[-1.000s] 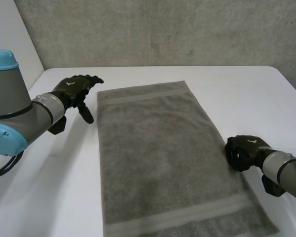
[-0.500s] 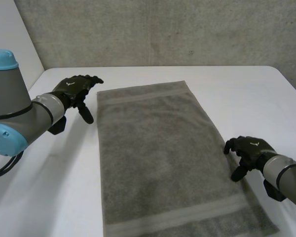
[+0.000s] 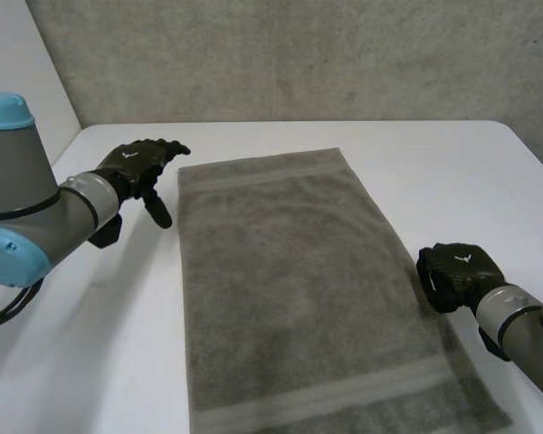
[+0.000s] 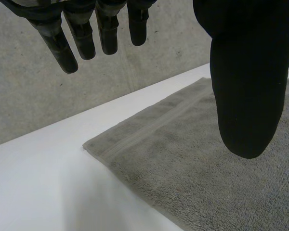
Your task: Fold the towel.
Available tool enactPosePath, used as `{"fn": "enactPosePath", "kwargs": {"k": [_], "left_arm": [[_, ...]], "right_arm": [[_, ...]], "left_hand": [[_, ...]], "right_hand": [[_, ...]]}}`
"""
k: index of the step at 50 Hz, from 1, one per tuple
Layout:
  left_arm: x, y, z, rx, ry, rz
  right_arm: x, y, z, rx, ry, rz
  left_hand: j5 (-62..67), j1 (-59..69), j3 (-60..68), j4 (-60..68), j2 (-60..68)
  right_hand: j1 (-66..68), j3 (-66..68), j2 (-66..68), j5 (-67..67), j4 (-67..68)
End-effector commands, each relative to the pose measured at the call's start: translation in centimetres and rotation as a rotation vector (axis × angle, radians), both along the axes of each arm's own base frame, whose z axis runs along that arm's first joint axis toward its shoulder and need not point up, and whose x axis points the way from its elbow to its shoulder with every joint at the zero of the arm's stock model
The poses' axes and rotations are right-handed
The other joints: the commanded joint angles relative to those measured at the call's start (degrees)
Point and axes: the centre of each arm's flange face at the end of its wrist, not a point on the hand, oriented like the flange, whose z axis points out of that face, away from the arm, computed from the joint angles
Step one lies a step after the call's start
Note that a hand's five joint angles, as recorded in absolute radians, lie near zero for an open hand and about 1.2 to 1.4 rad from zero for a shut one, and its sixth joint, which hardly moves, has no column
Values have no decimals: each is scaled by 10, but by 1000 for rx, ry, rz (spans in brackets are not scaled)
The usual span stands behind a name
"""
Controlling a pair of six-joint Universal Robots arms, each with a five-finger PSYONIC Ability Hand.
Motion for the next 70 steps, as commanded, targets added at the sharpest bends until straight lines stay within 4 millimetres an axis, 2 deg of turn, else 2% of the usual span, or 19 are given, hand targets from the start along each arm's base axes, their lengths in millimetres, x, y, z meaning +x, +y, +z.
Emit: {"fn": "enactPosePath", "kwargs": {"k": [1,7,9,13,14,15,17,22,34,39,50,60,62,63,64,70], "left_arm": [[0,0,1,-3,1,1],[0,0,2,-3,0,2],[0,0,2,-3,0,3],[1,0,2,-4,1,3],[1,0,2,-4,1,3],[1,1,2,-4,1,3],[0,1,2,-4,1,1],[0,2,2,-3,1,0],[-1,3,2,-1,1,-5],[-1,2,2,-3,1,-5],[-1,2,2,-3,1,-5],[-1,2,2,-1,1,-5],[-1,2,2,-3,3,-3],[-1,2,2,-1,1,-5],[-1,2,2,-3,3,-3],[-1,2,3,-5,2,-4]], "right_arm": [[3,-9,0,-24,-3,5],[1,-12,2,-17,-4,-7],[-1,-5,2,32,1,-14],[-4,3,5,82,6,-14],[-6,5,9,89,5,-19],[-6,5,10,89,5,-19],[-13,9,11,112,7,-41],[-16,17,4,143,6,-42],[-11,15,-4,74,-4,-17],[-10,9,-5,31,-8,-15],[-8,-8,-8,-20,22,-5],[-7,-16,-16,-29,49,11],[-7,-17,-17,-26,47,15],[-7,-17,-17,-26,47,15],[-7,-17,-16,-27,47,16],[-7,-18,-7,-56,40,15]], "left_hand": [[-5,7,10,10,-23],[-6,6,9,9,-24],[-6,6,8,9,-24],[-5,7,10,10,-23],[-5,7,10,10,-23],[-6,6,9,9,-24],[-5,7,10,10,-23],[-5,7,10,10,-23],[-6,6,8,9,-24],[-6,6,8,9,-24],[-6,6,8,9,-24],[-6,6,8,9,-24],[-6,6,8,9,-24],[-6,6,8,9,-24],[-6,6,8,9,-24],[-6,6,8,9,-24]], "right_hand": [[241,125,131,140,119],[241,125,131,140,119],[7,-109,-103,-94,-115],[-93,-209,-203,-194,-215],[-163,-279,-273,-264,-285],[-164,-280,-274,-265,-286],[-251,-367,-361,-352,-373],[-261,-378,-372,-362,-383],[-177,-293,-287,-278,-299],[-127,-243,-237,-228,-249],[-112,-228,-222,-213,-234],[90,-26,-20,-11,-32],[172,56,62,71,50],[173,56,62,71,51],[240,124,130,139,119],[241,125,131,140,119]]}}
